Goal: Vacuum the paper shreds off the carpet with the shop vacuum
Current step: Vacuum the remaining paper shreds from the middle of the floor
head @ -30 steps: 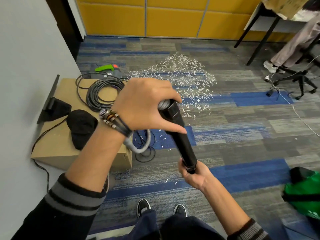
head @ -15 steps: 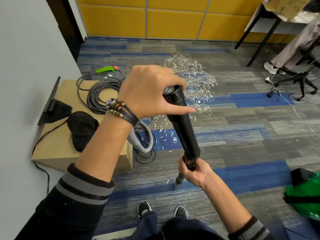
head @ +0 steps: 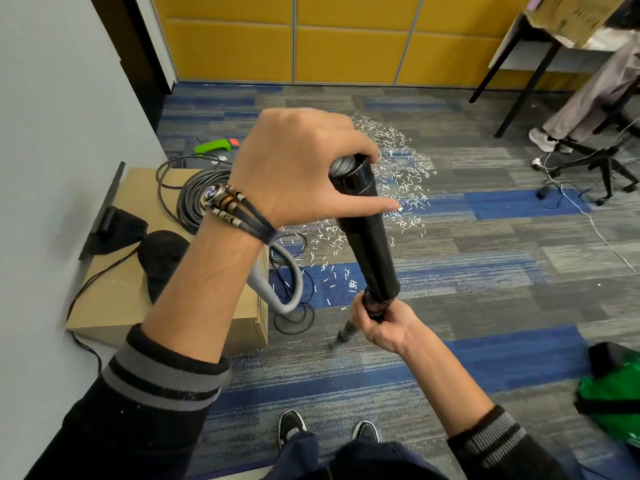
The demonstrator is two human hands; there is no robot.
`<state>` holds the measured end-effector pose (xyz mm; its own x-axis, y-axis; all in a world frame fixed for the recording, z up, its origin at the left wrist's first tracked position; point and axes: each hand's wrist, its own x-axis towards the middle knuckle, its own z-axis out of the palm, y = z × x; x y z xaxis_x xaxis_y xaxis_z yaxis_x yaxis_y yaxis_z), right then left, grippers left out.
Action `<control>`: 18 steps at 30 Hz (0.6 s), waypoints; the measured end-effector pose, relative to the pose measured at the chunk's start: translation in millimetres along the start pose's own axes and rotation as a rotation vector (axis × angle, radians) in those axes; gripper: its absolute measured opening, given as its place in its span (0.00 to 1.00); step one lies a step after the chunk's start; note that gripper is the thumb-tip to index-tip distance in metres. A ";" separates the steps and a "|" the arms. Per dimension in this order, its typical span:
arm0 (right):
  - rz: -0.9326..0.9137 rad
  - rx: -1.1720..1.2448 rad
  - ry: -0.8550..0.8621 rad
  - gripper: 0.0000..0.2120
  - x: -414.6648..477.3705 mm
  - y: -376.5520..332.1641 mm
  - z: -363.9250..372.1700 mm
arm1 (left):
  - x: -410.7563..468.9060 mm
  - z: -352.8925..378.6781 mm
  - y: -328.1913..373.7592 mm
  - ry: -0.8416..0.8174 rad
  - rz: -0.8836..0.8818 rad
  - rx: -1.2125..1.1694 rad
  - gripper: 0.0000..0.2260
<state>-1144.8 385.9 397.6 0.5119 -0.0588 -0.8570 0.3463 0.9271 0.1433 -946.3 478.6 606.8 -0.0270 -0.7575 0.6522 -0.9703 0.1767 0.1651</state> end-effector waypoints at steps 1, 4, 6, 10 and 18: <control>-0.024 -0.014 0.002 0.04 2.4 -1.2 4.9 | 0.8 -2.7 0.1 0.014 0.009 -0.011 0.24; -0.107 -0.079 0.005 0.04 21.0 -11.3 18.8 | 0.7 -1.9 1.8 0.008 0.048 0.009 0.22; -0.160 -0.110 0.019 0.10 42.9 -21.9 22.4 | -3.7 7.4 0.5 -0.013 0.055 0.030 0.21; -0.136 -0.126 0.026 0.23 77.7 -28.3 8.1 | -14.0 24.2 -3.1 -0.060 0.029 -0.002 0.22; -0.176 -0.128 0.016 0.25 71.5 -28.6 -27.8 | -21.5 27.7 11.7 -0.143 -0.026 0.015 0.28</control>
<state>-1140.0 365.5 318.4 0.4394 -0.2190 -0.8712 0.3260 0.9426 -0.0726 -963.7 479.6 574.3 -0.0345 -0.8439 0.5354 -0.9745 0.1472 0.1692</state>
